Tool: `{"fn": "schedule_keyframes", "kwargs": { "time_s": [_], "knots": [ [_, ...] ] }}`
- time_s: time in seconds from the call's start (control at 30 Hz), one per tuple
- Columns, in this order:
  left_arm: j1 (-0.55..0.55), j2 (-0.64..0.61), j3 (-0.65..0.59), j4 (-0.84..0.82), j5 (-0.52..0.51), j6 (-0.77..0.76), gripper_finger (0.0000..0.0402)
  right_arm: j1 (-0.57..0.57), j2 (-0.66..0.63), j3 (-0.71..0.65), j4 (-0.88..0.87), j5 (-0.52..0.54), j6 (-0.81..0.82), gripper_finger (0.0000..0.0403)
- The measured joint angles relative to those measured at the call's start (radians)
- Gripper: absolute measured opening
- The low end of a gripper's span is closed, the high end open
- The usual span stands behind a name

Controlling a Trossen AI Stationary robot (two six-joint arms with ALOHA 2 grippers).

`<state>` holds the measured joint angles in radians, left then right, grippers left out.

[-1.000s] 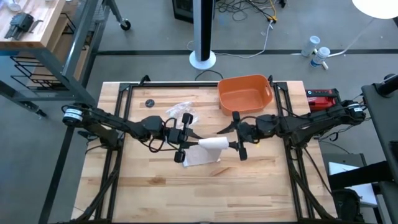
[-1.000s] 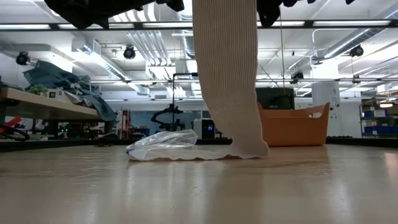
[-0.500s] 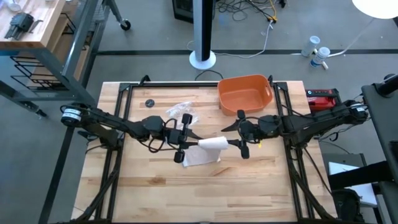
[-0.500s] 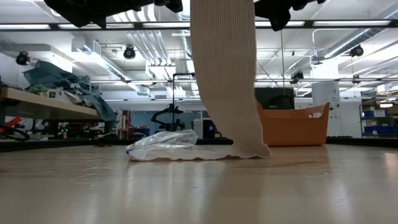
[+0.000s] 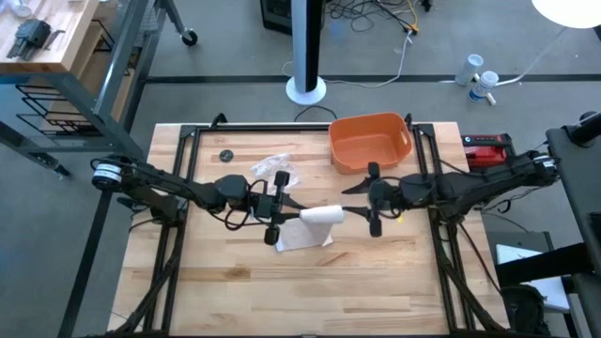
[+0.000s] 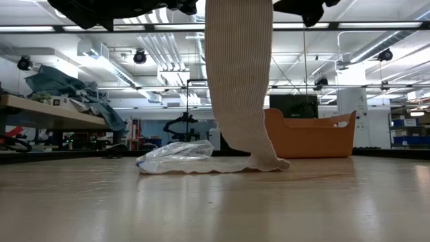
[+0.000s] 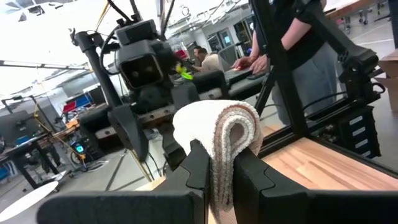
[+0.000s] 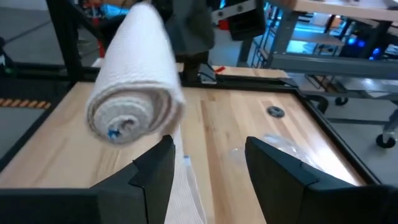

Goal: Roll bandage
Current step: Roll the brown bandage

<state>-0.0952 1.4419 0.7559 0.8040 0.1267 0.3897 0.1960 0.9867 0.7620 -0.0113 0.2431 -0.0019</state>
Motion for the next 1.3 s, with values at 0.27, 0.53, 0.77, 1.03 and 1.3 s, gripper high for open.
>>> {"fn": "schedule_keyframes", "kwargs": {
  "time_s": [0.27, 0.53, 0.77, 1.03, 1.3],
  "knots": [
    [0.0, -0.001, 0.0, -0.018, -0.039, 0.043, 0.0025, 0.052, -0.09, -0.014, -0.022, -0.006, 0.07, 0.0188],
    [-0.01, -0.001, -0.002, -0.026, -0.064, 0.113, 0.0025, 0.066, 0.0, -0.016, 0.003, -0.005, 0.167, 0.0194],
    [-0.016, -0.001, -0.002, -0.038, -0.066, 0.152, 0.0025, 0.066, 0.052, 0.006, 0.053, -0.021, 0.154, 0.026],
    [-0.019, -0.001, -0.002, -0.037, -0.08, 0.159, 0.0025, 0.066, 0.134, 0.033, 0.12, -0.082, 0.115, 0.032],
    [-0.039, -0.001, -0.001, -0.035, -0.057, 0.169, 0.0025, 0.066, 0.206, 0.069, 0.199, -0.093, 0.055, 0.0301]
  ]
}}
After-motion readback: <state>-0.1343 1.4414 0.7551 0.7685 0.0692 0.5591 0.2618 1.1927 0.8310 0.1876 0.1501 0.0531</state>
